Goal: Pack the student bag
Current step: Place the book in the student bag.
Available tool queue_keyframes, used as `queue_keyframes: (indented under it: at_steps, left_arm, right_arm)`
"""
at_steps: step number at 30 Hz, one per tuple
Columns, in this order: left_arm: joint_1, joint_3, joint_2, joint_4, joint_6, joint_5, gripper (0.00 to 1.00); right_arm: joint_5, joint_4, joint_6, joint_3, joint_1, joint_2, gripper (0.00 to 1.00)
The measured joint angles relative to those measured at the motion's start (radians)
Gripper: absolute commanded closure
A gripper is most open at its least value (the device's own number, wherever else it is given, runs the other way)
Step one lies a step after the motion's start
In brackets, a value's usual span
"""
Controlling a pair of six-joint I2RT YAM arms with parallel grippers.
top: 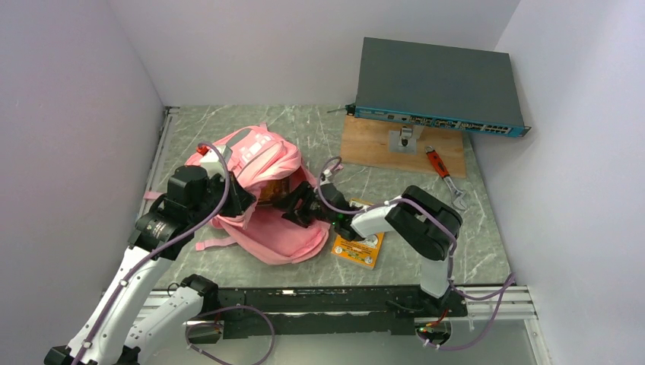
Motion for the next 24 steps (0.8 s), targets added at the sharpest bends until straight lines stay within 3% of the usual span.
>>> queue_keyframes:
  at_steps: [2, 6, 8, 13, 20, 24]
  left_arm:
    - [0.000, 0.000, 0.000, 0.000, 0.000, 0.000, 1.00]
    - [0.000, 0.000, 0.000, 0.006, 0.000, -0.001, 1.00]
    - [0.000, 0.000, -0.001, 0.007, 0.000, -0.001, 1.00]
    - [0.000, 0.000, -0.002, 0.007, 0.001, -0.001, 1.00]
    - [0.000, 0.000, -0.009, 0.006, 0.005, -0.006, 1.00]
    - [0.000, 0.000, -0.010, 0.007, 0.006, -0.010, 1.00]
  right_arm:
    - [0.083, -0.071, 0.006, 0.030, 0.053, -0.009, 0.53]
    - [0.230, -0.159, -0.006, 0.080, 0.089, -0.010, 0.54]
    - [0.280, -0.182, -0.014, 0.097, 0.083, -0.008, 0.66]
    - [0.352, -0.153, -0.070, 0.153, 0.055, 0.056, 0.80]
    - [0.375, -0.051, -0.190, 0.255, 0.046, 0.175, 0.80]
    - [0.378, 0.013, -0.202, 0.299, 0.045, 0.210, 0.69]
